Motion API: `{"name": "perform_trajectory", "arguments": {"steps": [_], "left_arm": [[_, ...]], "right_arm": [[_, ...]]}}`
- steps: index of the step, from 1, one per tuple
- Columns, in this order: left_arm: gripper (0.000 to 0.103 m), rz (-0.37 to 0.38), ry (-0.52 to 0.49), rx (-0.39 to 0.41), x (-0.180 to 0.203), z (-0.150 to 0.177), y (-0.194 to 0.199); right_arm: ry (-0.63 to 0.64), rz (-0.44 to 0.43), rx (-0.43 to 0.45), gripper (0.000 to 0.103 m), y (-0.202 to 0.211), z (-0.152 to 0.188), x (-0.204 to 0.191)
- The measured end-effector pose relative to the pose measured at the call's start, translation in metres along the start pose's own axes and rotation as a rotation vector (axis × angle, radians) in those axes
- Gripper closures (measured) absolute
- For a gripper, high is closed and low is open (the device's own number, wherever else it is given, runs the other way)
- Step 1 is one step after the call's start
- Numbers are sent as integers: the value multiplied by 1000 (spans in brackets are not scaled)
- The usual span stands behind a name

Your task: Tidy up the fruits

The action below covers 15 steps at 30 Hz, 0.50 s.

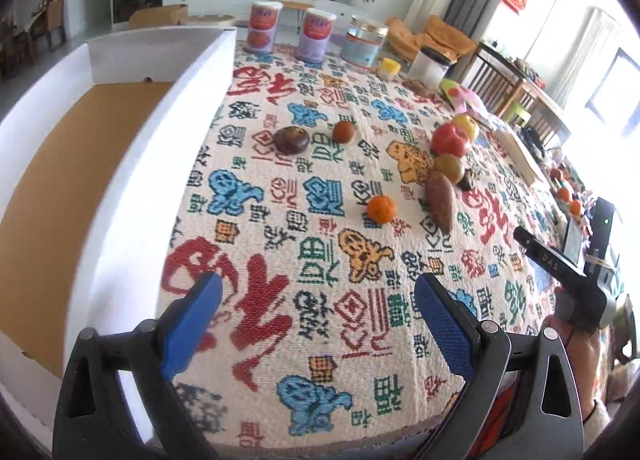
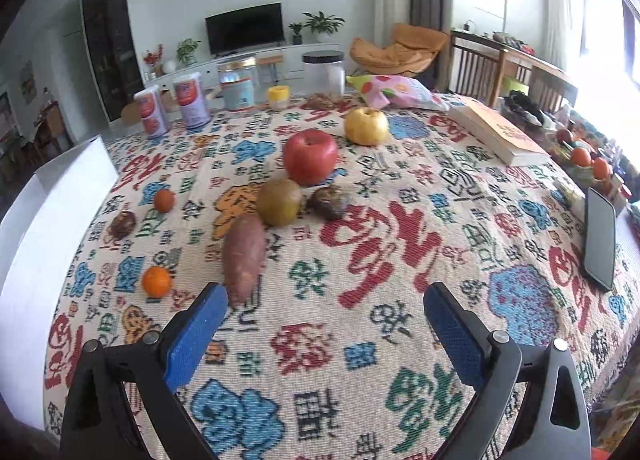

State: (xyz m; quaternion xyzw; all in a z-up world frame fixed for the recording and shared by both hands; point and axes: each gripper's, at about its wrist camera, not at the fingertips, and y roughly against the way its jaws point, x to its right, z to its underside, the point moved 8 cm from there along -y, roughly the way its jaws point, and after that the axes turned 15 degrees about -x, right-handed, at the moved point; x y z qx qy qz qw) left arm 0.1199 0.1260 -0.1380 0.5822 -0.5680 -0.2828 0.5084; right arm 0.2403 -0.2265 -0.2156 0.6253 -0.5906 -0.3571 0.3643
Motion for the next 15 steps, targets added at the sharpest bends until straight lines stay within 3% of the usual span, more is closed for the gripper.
{"name": "perform_trajectory", "arguments": {"steps": [3,6,9,15], "left_arm": [[5,-60,-22,-25,24,-14,-48],[6,-174,-34,-12,28,-32,-86],[6,-195,9,16,21,-49,-102],[4,-261,2,51,16,-56,-113]], "right_arm": [[-164,88,-86,5,-42,-9,82],[-206,149,-114,5,-63,-22,125],[-210,186,-126,5,-80,-31,147],[-236,122,-122,0,-90,-27,158]]}}
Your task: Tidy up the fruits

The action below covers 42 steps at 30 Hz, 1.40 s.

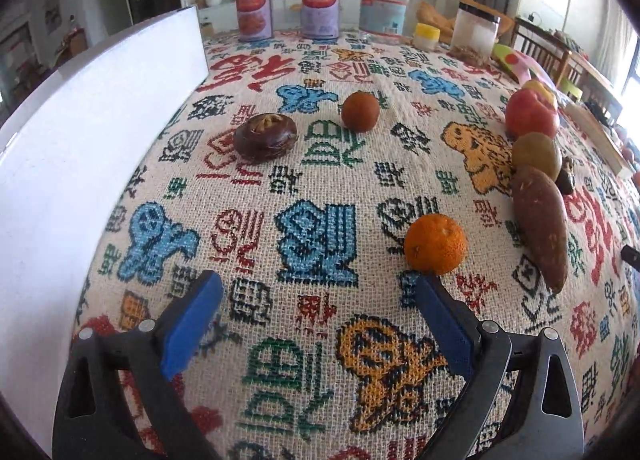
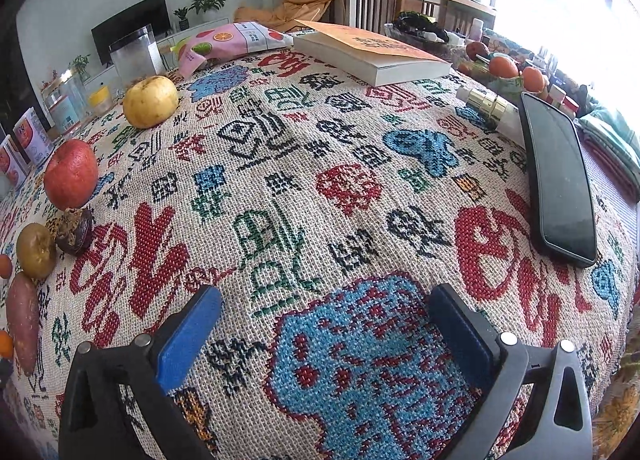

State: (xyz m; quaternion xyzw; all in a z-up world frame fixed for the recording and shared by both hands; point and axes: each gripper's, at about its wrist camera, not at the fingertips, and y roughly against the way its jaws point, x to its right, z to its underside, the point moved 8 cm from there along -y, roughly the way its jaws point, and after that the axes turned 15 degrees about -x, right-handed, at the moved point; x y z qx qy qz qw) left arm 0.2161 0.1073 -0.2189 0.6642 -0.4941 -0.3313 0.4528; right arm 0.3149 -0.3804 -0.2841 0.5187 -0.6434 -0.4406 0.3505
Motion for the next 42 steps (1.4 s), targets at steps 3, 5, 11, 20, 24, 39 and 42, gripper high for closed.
{"name": "perform_trajectory", "arguments": {"steps": [3,5,11,20,24,39,42], "left_arm": [[0,-1,14,-5,-3,-1,-2],[0,-4,12,-5,-2,-1,-2],[0,-3,13,-5,-1,-1,-2],[0,-2,13,-10,-1,-13,-8],[0,-5,33,-11,-6,-29,-16],[0,-8,32,-11,-5,-29,-16],[0,-8,32,-10,-5,-29,-16]], "right_arm": [[6,11,-3,0,-2,-1,-1],[7,11,-3,0,-2,-1,-1],[6,10,-3,0,-1,-1,-1],[6,9,-3,0,0,-1,-2],[6,9,-3,0,-1,-1,-1],[5,8,-3,0,0,-1,-2],[5,8,-3,0,0,-1,-2]]}}
